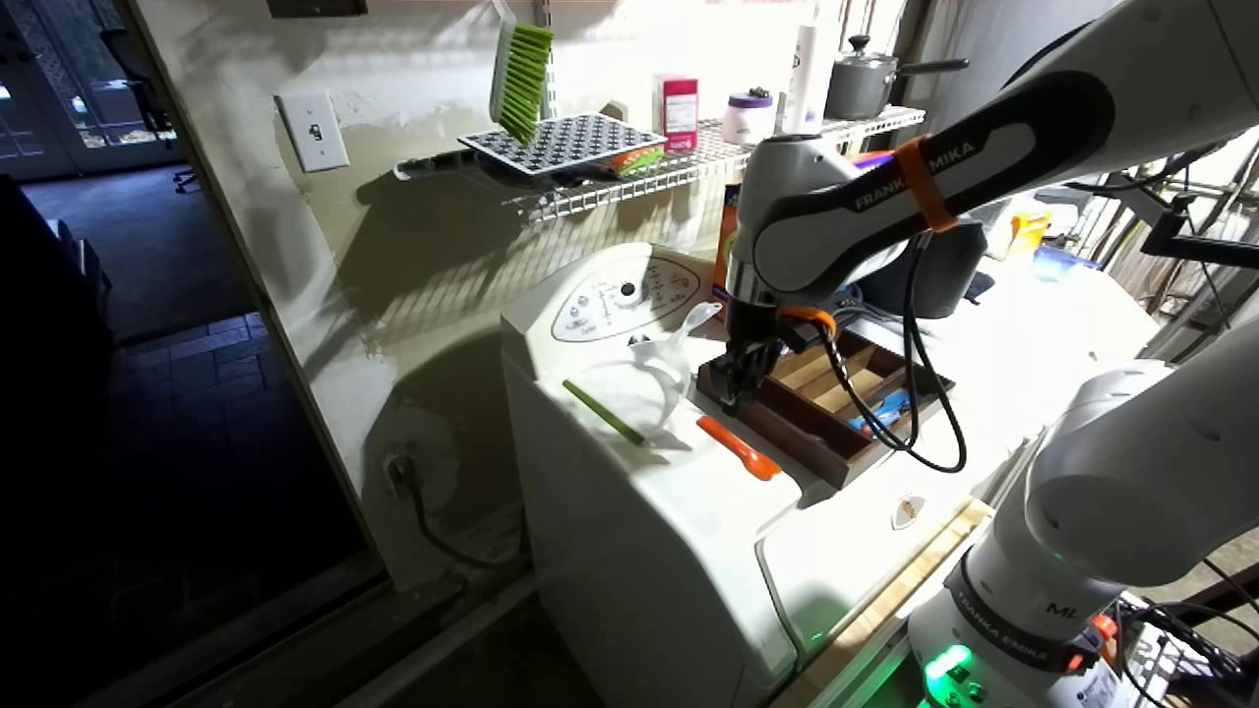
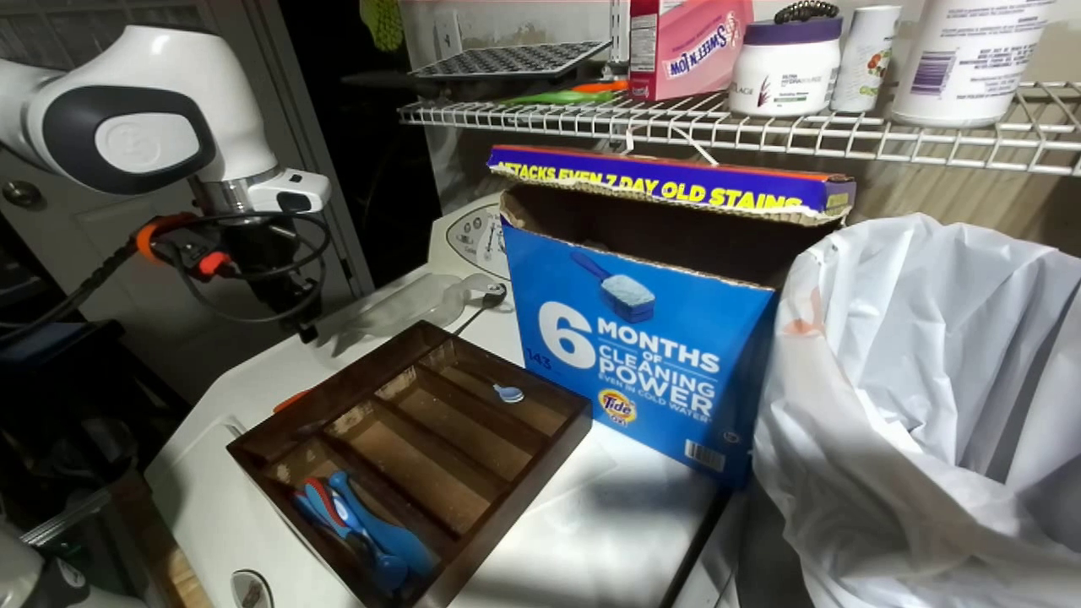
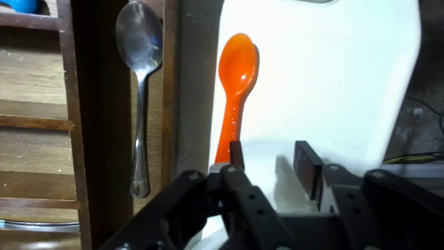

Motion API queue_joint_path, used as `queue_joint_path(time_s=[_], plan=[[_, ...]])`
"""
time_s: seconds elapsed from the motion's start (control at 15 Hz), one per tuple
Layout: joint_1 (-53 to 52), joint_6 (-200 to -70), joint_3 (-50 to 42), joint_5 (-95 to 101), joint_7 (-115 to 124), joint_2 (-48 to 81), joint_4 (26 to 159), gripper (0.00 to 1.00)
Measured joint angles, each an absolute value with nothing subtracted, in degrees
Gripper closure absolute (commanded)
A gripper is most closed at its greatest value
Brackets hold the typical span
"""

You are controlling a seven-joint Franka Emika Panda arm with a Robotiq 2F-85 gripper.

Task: Put both the grey and orange spoons in the brown rack

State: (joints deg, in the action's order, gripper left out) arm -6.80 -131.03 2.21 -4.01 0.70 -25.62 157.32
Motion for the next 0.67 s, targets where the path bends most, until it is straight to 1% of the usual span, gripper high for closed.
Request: queue_joint_path(time_s=[0.2,0.27,0.67], plan=[[-7.1,-130.8,3.6,-4.1,2.7,-24.9,157.4,0.04],[-7.0,-130.8,3.9,-4.1,3.4,-24.6,157.5,0.01],[-6.8,-132.7,4.9,-4.1,7.2,-20.9,157.5,0.0]])
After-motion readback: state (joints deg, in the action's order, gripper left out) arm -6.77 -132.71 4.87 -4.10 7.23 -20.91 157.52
